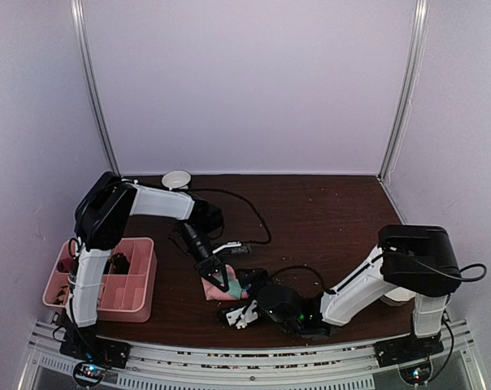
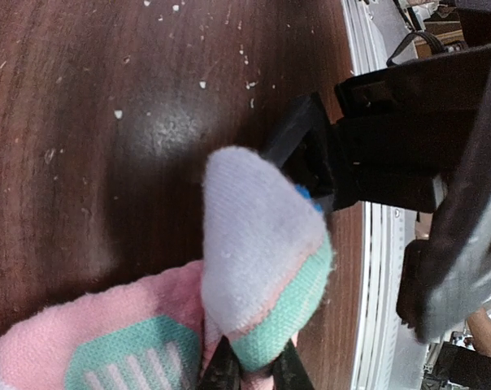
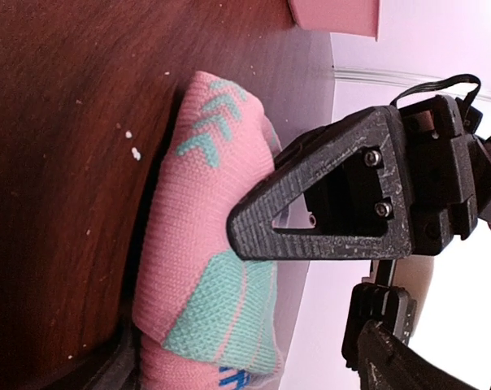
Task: Roll the socks
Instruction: Roll the sock.
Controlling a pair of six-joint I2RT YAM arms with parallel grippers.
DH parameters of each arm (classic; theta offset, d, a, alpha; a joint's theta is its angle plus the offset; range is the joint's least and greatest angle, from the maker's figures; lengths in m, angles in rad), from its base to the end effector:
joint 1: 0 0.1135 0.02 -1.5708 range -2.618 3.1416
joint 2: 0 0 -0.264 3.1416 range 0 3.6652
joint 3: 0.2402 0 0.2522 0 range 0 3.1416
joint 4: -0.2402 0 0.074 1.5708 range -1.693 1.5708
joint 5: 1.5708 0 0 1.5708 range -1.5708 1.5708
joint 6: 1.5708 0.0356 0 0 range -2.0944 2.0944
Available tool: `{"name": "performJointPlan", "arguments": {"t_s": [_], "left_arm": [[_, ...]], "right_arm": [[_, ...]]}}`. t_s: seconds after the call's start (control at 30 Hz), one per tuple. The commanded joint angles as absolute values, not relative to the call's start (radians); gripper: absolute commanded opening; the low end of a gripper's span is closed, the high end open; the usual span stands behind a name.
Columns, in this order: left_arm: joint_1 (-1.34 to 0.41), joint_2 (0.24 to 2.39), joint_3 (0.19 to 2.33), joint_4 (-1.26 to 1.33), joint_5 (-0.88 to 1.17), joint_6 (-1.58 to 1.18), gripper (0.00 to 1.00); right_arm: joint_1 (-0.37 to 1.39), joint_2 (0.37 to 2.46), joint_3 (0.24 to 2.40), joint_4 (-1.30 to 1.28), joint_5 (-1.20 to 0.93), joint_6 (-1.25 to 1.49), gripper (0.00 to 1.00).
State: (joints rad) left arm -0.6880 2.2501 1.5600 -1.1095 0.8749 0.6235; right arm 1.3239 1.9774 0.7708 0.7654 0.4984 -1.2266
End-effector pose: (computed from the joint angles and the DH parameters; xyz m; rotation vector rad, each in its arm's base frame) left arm 0.2847 -0.2694 0.1149 -1.4941 -2.1742 1.2216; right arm 0.1052 0.3478 0.1035 -1.7790 0.8713 -0.4369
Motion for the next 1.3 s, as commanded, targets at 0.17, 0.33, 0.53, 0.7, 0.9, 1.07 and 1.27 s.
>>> {"name": "performJointPlan", "arguments": {"t_s": [0.17, 0.33, 0.53, 0.7, 0.9, 1.07, 1.27], "left_arm": [[-0.699, 2.287, 1.559, -1.145, 0.831, 0.688, 0.01], [-0.702, 2.256, 1.555, -1.157, 0.845, 0.747, 0.08], [-0.698, 2.192, 1.555, -1.18, 0.848, 0.798, 0.84], [-0.647, 2.091, 1.548, -1.182, 0.8, 0.778, 0.98], [-0.605, 1.963, 1.435, -1.045, 0.492, 0.694, 0.98], [-0.632, 2.026, 1.406, -1.03, 0.489, 0.693, 0.98], [-0.704, 2.092, 1.429, -0.974, 0.485, 0.668, 0.98]], "right_arm": [[1.338, 2.063, 0.868, 0.594, 0.521, -1.28, 0.5], [1.344, 2.069, 0.992, 0.357, 0.511, -1.175, 0.09], [1.366, 2.06, 0.997, 0.272, 0.549, -1.117, 0.0], [1.394, 2.045, 0.95, 0.301, 0.631, -1.089, 0.0], [1.432, 2.031, 0.896, 0.331, 0.73, -1.058, 0.0], [1.452, 2.045, 0.883, 0.408, 0.822, -1.071, 0.0], [1.474, 2.067, 0.885, 0.507, 0.882, -1.138, 0.0]]}}
